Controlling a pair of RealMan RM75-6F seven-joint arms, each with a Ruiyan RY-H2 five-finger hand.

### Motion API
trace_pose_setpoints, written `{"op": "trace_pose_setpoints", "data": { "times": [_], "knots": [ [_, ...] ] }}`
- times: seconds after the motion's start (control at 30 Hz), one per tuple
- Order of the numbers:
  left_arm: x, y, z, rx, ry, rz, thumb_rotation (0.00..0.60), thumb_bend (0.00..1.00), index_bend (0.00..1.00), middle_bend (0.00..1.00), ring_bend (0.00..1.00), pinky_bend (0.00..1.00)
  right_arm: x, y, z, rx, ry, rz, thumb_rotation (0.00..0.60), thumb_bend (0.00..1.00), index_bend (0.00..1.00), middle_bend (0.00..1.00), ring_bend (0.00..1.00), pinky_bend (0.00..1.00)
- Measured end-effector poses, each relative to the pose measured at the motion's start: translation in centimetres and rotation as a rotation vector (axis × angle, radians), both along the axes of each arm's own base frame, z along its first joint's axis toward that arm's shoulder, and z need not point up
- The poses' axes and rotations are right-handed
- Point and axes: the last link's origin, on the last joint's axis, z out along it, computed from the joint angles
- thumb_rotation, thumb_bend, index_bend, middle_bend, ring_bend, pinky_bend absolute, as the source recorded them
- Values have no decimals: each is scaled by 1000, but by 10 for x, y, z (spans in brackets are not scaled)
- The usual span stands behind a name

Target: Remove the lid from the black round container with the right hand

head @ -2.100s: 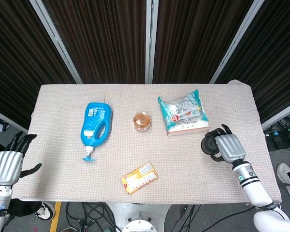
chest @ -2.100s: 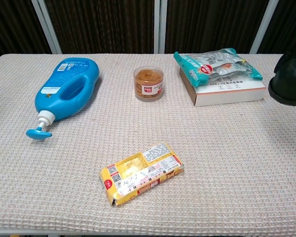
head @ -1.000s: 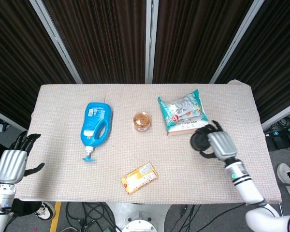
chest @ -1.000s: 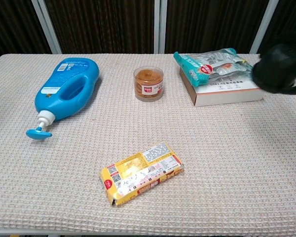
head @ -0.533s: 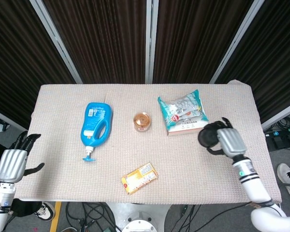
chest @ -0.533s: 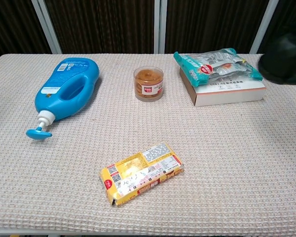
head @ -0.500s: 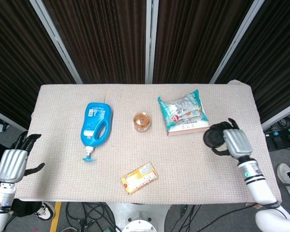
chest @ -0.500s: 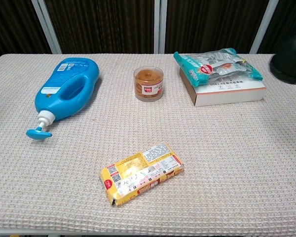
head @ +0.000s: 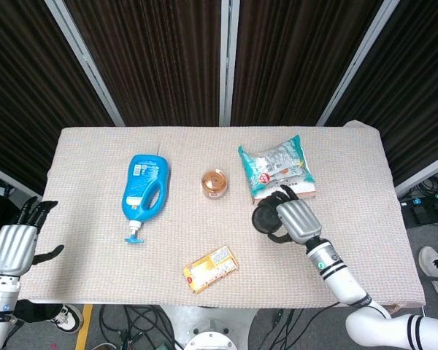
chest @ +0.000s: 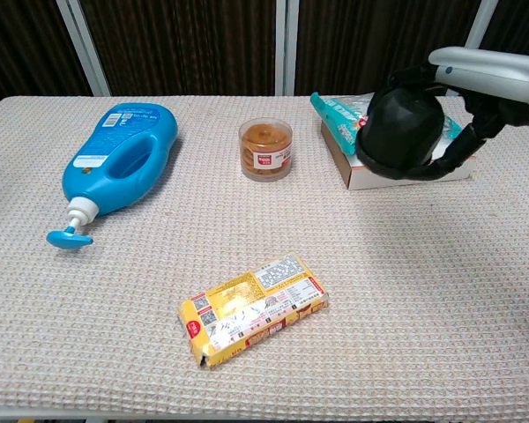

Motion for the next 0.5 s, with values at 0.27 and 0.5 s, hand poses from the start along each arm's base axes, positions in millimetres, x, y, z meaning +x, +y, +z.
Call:
{"op": "trace_pose_setpoints", "data": {
  "times": [0.27, 0.5],
  "knots": [
    [1, 1, -9, -21, -2, -9, 600, 133, 155, 154, 62, 313, -93, 21, 53, -116, 55, -196, 600, 157, 432, 496, 155, 0],
    [3, -2, -3, 1, 7, -13, 600, 133, 155, 154, 62, 313, -76, 23, 5, -2, 58, -99, 600, 157, 436, 495, 156, 0]
  ]
}}
